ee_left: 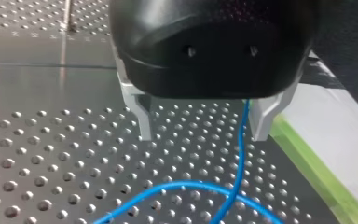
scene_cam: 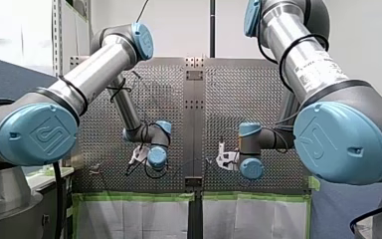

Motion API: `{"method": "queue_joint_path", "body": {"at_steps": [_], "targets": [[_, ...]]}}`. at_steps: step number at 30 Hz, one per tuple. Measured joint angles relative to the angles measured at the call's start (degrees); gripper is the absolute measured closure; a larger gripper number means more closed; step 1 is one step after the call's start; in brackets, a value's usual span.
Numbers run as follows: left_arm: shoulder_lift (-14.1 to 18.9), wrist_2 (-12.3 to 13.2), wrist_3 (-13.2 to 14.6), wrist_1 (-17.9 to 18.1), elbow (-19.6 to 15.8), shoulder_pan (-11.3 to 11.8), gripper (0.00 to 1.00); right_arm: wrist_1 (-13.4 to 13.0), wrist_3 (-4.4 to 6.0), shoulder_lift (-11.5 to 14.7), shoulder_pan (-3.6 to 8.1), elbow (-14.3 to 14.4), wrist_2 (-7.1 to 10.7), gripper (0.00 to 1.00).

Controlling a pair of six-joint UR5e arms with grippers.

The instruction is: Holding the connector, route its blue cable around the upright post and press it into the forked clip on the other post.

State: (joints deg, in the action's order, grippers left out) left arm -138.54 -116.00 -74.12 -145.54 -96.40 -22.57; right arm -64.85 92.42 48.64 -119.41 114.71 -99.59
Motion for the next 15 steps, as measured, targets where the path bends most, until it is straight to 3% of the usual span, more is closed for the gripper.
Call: {"method": "queue_joint_path", "body": {"at_steps": [6, 15], "targets": [[0.0, -0.92, -3.19, 0.39, 0.03, -0.87, 0.0, 0.06, 0.19, 0.01, 0.21, -0.04, 0.01, 1.0], [0.0, 1.41, -7.35, -2.76, 0.0, -2.12, 0.0, 1.39, 0.25, 0.08, 0.37, -0.62, 0.09, 1.0]]}}
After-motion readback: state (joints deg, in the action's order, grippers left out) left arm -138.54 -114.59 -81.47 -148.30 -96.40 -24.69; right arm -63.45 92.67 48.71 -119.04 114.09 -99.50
